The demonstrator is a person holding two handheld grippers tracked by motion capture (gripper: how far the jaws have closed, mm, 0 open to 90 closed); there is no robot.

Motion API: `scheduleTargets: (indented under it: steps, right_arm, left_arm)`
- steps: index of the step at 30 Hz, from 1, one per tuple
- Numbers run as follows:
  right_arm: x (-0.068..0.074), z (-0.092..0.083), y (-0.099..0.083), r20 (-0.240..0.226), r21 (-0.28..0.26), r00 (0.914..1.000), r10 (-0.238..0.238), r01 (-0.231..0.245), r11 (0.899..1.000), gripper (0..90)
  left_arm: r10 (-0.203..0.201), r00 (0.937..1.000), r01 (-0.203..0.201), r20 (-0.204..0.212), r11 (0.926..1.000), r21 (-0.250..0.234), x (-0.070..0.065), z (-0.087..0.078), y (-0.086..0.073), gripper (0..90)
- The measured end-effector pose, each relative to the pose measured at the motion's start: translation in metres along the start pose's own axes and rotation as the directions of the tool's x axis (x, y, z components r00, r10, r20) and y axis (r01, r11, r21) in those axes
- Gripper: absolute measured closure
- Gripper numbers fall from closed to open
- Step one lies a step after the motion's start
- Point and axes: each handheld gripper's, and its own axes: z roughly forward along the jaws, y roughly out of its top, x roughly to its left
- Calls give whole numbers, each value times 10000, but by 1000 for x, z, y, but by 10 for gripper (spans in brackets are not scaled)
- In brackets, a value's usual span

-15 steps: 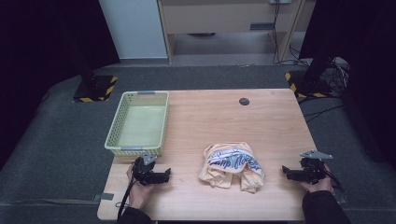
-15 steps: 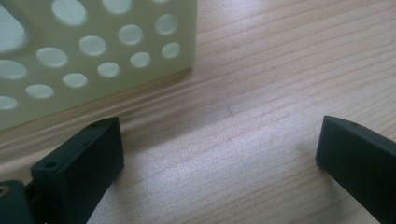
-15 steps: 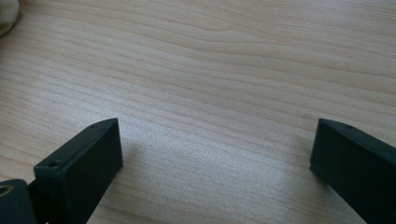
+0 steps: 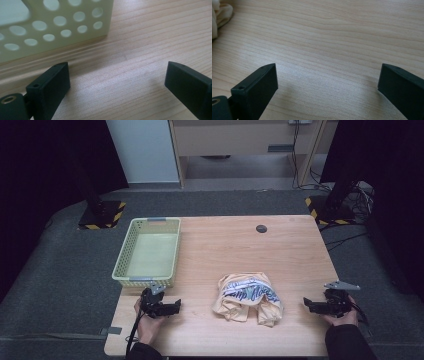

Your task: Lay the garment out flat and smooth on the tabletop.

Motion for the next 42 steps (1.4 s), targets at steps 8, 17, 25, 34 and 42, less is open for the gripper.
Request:
scheduleTargets:
  steps: [8,17,25,34,42]
  right_arm:
    - [1,-5,5,-180,-93,9993,319,-321,9994,30]
    - [4,-12,12,-354,-325,9990,279,-291,9990,28]
    - [7,-19,18,-506,-659,9983,289,-322,9973,25]
    - [8,-22,27,-606,-879,9980,178,-231,9959,24]
    - [7,-22,35,-658,-1074,9975,265,-335,9937,23]
  left_arm:
    - [10,9996,-1,269,9995,-329,-6,-7,4,65]
    - [-216,9989,240,406,9980,-580,-10,-14,9,70]
    - [-233,9988,267,433,9966,-777,-13,-21,14,68]
    - [-91,9996,123,266,9924,-1221,-13,-29,26,66]
    - [-45,9992,98,395,9907,-1357,-16,-30,36,66]
